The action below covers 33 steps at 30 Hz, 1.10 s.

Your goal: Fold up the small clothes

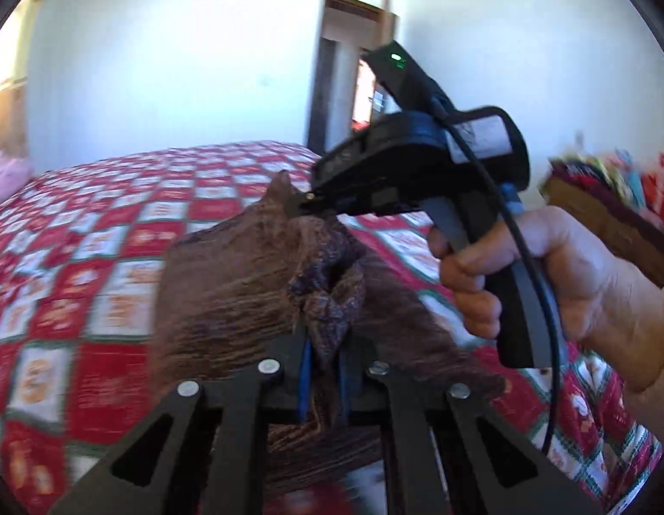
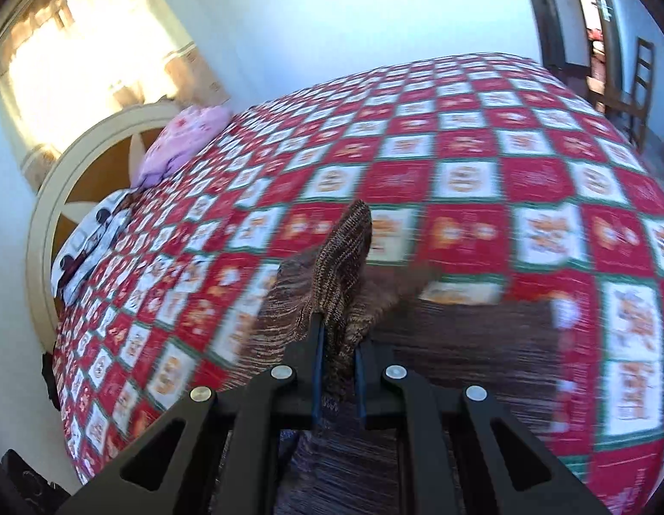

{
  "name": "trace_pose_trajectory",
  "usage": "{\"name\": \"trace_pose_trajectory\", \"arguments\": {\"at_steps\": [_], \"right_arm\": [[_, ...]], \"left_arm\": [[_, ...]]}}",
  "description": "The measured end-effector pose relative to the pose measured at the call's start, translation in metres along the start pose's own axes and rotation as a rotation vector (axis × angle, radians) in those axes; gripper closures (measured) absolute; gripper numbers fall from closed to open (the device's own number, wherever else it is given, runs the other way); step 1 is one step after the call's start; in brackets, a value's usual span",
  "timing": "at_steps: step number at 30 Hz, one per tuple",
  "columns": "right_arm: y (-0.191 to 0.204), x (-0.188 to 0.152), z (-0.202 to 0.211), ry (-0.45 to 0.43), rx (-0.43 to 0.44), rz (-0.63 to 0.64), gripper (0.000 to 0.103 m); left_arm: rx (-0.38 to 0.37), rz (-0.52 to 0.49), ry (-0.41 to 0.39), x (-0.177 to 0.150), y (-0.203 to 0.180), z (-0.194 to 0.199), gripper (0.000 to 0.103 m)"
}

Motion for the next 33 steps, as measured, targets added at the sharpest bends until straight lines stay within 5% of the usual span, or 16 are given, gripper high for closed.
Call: {"name": "trace_pose_trajectory", "arguments": {"at_steps": [8, 15, 17, 19, 20, 22, 27, 33], "right_arm": [[-0.088, -0.022, 0.007, 0.008, -0.021, -0.094, 0.092], [-0.105, -0.034, -0.001, 0.004, -0.022, -0.127, 0.091], [-0.108, -0.035, 0.003, 0.009, -0.064, -0.13, 0.082], [-0.118, -0.037, 0.019, -0.001, -0.162, -0.151, 0.071], [-0.122, -0.038, 0.033, -0.026, -0.205, -0.153, 0.071], [-0.118, -0.049, 0.063, -0.068, -0.178, -0.166, 0.071], [-0.09, -0.099, 0.107, -0.088, -0.098, -0.162, 0.063], [-0.066, -0.152, 0.092, -0.051, -0.176, -0.074, 0.056]], "left_arm": [[-0.093, -0.11, 0.105, -0.013, -0.073, -0.037, 0.093], [-0.129, -0.116, 0.184, -0.021, -0.07, -0.043, 0.092], [-0.151, -0.116, 0.194, -0.026, -0.076, -0.031, 0.088], [-0.154, -0.126, 0.187, -0.033, -0.069, -0.01, 0.078], [-0.144, -0.127, 0.184, -0.037, -0.063, -0.003, 0.06], [-0.117, -0.093, 0.159, -0.046, -0.041, 0.019, 0.043], [-0.049, 0.029, 0.143, -0.052, 0.008, 0.045, 0.042], [0.031, 0.147, 0.146, -0.044, 0.048, 0.044, 0.042]]}}
Point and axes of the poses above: each gripper's, at about its wrist camera, not at the fingertips, and z roughly against the way its jaws point, y to its left, x to its top, the point moved 8 cm from there along -z, roughly the way its jaws point, and after that the axes turned 8 degrees about -z, right-handed, at the moved point
